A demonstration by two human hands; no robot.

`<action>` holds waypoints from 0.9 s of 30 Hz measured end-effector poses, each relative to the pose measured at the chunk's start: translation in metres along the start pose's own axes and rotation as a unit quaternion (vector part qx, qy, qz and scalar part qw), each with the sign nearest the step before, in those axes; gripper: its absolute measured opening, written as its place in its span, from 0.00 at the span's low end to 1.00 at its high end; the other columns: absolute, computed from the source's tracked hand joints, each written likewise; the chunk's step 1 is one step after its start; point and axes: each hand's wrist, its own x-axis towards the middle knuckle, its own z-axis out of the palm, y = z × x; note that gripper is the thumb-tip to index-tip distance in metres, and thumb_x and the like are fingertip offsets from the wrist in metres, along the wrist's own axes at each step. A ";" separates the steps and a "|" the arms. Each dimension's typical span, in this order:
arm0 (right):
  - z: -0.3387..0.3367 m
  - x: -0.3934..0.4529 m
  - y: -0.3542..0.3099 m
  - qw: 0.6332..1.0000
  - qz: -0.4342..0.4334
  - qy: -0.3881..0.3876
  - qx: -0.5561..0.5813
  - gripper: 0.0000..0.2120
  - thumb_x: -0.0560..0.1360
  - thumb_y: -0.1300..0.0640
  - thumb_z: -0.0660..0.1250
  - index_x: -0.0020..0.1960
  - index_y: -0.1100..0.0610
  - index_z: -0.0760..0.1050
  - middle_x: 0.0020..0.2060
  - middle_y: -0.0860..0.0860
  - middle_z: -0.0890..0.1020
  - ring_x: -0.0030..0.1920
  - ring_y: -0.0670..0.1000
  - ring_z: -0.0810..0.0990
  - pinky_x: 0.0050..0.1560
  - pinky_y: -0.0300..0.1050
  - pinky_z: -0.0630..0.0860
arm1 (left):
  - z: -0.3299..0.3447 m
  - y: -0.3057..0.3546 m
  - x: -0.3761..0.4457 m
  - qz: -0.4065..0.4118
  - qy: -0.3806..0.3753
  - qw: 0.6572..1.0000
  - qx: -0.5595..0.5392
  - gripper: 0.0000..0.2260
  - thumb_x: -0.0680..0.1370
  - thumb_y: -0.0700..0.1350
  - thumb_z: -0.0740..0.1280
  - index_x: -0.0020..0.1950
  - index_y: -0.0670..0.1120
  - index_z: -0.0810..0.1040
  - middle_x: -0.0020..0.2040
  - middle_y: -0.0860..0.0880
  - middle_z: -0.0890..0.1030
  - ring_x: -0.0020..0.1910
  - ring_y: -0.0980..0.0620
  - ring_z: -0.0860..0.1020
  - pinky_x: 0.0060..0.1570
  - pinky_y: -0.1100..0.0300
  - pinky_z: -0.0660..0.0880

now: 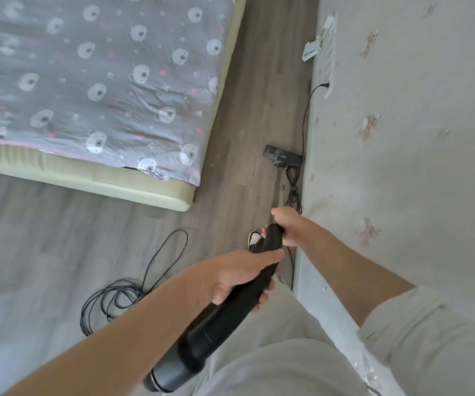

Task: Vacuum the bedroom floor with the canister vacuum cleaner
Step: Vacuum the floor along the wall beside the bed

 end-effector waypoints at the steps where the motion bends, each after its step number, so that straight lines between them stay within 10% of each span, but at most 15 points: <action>1: 0.008 -0.012 0.020 1.000 0.002 -0.010 0.006 0.12 0.81 0.56 0.56 0.63 0.57 0.62 0.55 0.60 0.73 0.36 0.56 0.80 0.36 0.50 0.81 | 0.000 -0.020 -0.015 -0.006 0.002 1.000 0.001 0.19 0.80 0.63 0.65 0.53 0.47 0.74 0.33 0.51 0.78 0.27 0.51 0.75 0.29 0.61 0.75; 10: 0.047 -0.069 0.088 0.996 -0.002 -0.086 -0.006 0.13 0.83 0.54 0.57 0.63 0.58 0.63 0.54 0.61 0.75 0.42 0.56 0.80 0.57 0.56 0.79 | 0.003 -0.092 -0.083 -0.020 0.006 0.999 -0.040 0.21 0.79 0.63 0.66 0.56 0.46 0.75 0.35 0.50 0.78 0.28 0.50 0.75 0.30 0.60 0.75; 15: 0.039 -0.055 0.070 0.997 -0.003 -0.073 -0.033 0.14 0.83 0.54 0.58 0.65 0.58 0.62 0.55 0.63 0.75 0.41 0.57 0.80 0.43 0.53 0.81 | 0.013 -0.084 -0.059 0.009 0.029 0.997 -0.068 0.19 0.80 0.62 0.67 0.55 0.46 0.76 0.34 0.50 0.78 0.27 0.51 0.75 0.29 0.60 0.75; 19: 0.021 -0.014 0.017 0.998 -0.022 -0.050 -0.027 0.18 0.82 0.54 0.60 0.70 0.58 0.62 0.54 0.59 0.73 0.41 0.56 0.79 0.50 0.52 0.80 | 0.019 -0.039 -0.007 0.046 0.052 0.991 -0.114 0.17 0.80 0.60 0.68 0.49 0.45 0.77 0.32 0.50 0.78 0.25 0.51 0.75 0.28 0.61 0.74; 27: 0.032 0.067 -0.094 0.997 -0.040 -0.040 -0.054 0.11 0.81 0.52 0.62 0.54 0.60 0.66 0.48 0.57 0.72 0.41 0.54 0.77 0.40 0.46 0.79 | -0.011 0.052 0.074 0.105 0.142 0.973 -0.147 0.17 0.79 0.59 0.69 0.49 0.44 0.79 0.36 0.48 0.81 0.25 0.52 0.76 0.29 0.61 0.76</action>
